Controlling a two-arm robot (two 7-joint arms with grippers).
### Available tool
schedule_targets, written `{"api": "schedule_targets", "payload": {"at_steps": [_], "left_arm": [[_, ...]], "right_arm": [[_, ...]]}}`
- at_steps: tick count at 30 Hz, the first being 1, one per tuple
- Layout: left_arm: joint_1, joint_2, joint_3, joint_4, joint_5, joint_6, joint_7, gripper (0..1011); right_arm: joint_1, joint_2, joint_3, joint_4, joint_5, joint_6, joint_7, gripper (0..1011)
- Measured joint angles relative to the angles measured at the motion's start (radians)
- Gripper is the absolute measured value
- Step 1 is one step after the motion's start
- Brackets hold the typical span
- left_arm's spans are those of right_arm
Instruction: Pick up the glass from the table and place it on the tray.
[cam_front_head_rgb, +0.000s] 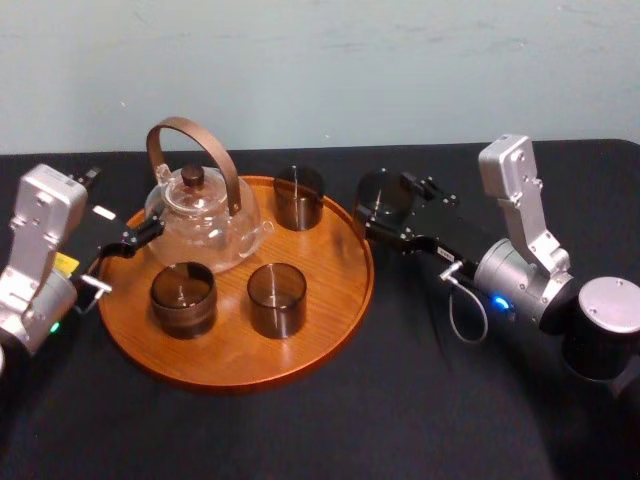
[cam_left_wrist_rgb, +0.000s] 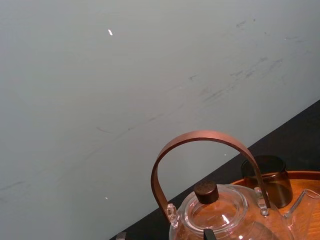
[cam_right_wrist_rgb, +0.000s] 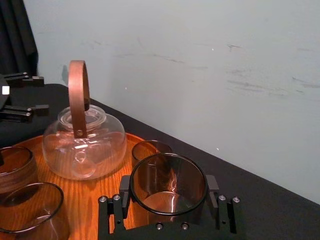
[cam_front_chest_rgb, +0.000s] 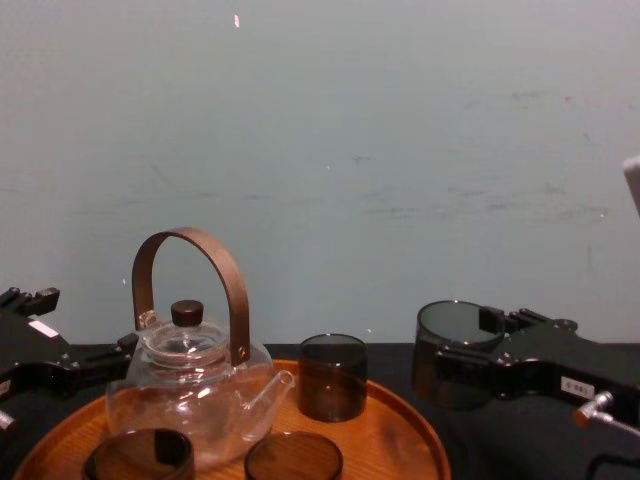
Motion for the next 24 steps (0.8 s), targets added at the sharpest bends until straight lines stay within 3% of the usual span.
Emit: {"api": "schedule_targets", "payload": {"at_steps": [14, 24], "left_arm": [[0.000, 0.000, 0.000, 0.000, 0.000, 0.000, 0.000, 1001], [0.000, 0.000, 0.000, 0.000, 0.000, 0.000, 0.000, 1001]], "right_arm": [[-0.005, 0.006, -0.036, -0.023, 0.007, -0.005, 0.015, 900], [0.025, -0.018, -0.063, 0.038, 0.007, -0.024, 0.028, 900]]}}
